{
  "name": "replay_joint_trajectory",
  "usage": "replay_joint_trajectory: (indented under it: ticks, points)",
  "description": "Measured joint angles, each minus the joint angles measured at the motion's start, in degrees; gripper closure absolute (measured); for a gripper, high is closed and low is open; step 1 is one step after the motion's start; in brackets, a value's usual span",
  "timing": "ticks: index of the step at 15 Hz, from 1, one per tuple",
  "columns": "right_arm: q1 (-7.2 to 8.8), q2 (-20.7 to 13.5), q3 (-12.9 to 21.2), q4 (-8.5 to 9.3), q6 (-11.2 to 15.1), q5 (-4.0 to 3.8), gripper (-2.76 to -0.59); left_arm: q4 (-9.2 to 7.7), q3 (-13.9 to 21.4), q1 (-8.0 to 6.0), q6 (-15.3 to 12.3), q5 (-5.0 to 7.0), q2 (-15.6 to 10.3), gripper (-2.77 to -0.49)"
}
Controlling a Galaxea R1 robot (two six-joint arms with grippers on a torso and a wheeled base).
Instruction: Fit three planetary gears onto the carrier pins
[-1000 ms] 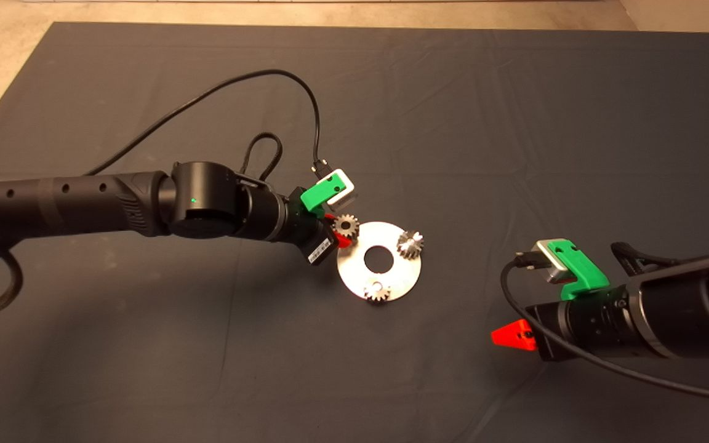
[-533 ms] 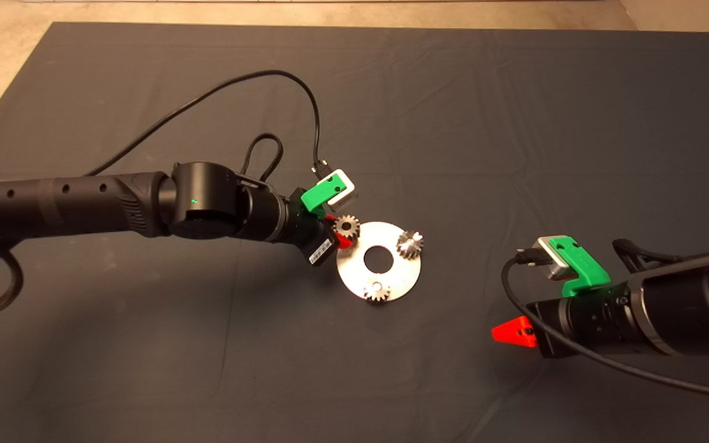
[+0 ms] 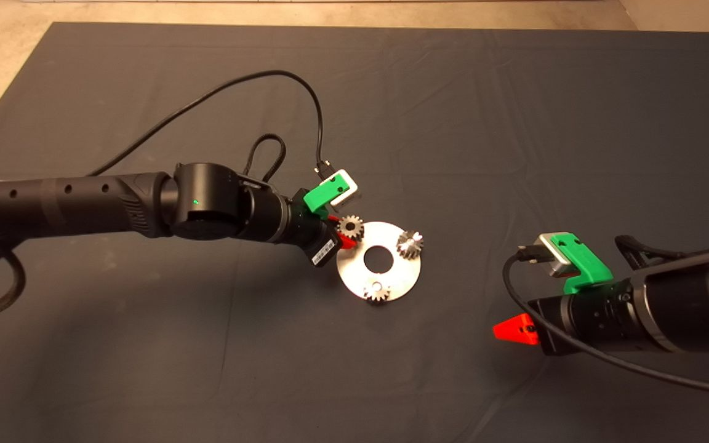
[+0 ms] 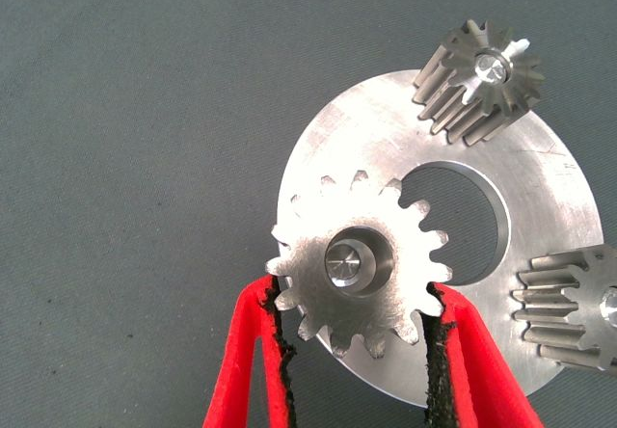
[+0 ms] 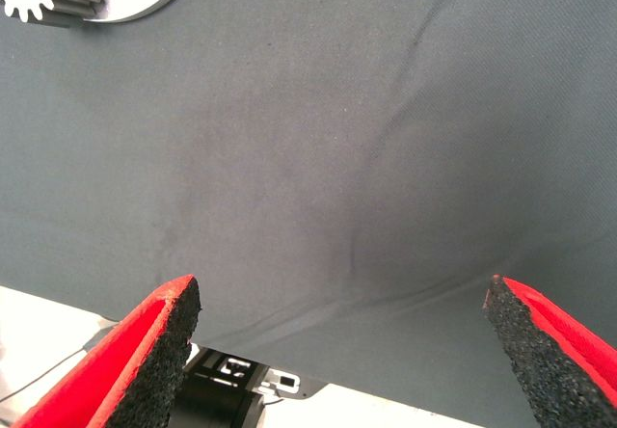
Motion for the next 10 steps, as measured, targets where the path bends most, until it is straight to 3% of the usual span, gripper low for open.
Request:
replay_joint_trajectory:
  ticks: [5,10]
  points:
    - [0.52,0.00,0.00,0.20,0.00,0.00,-2.20,0.02,0.00,0.13,-0.01,-0.19,-0.01,-0.54]
    - [0.96,-0.02,0.00,0.23,0.00,0.00,-2.20,0.77,0.00,1.43,-0.04,-2.17,-0.03,-0.54]
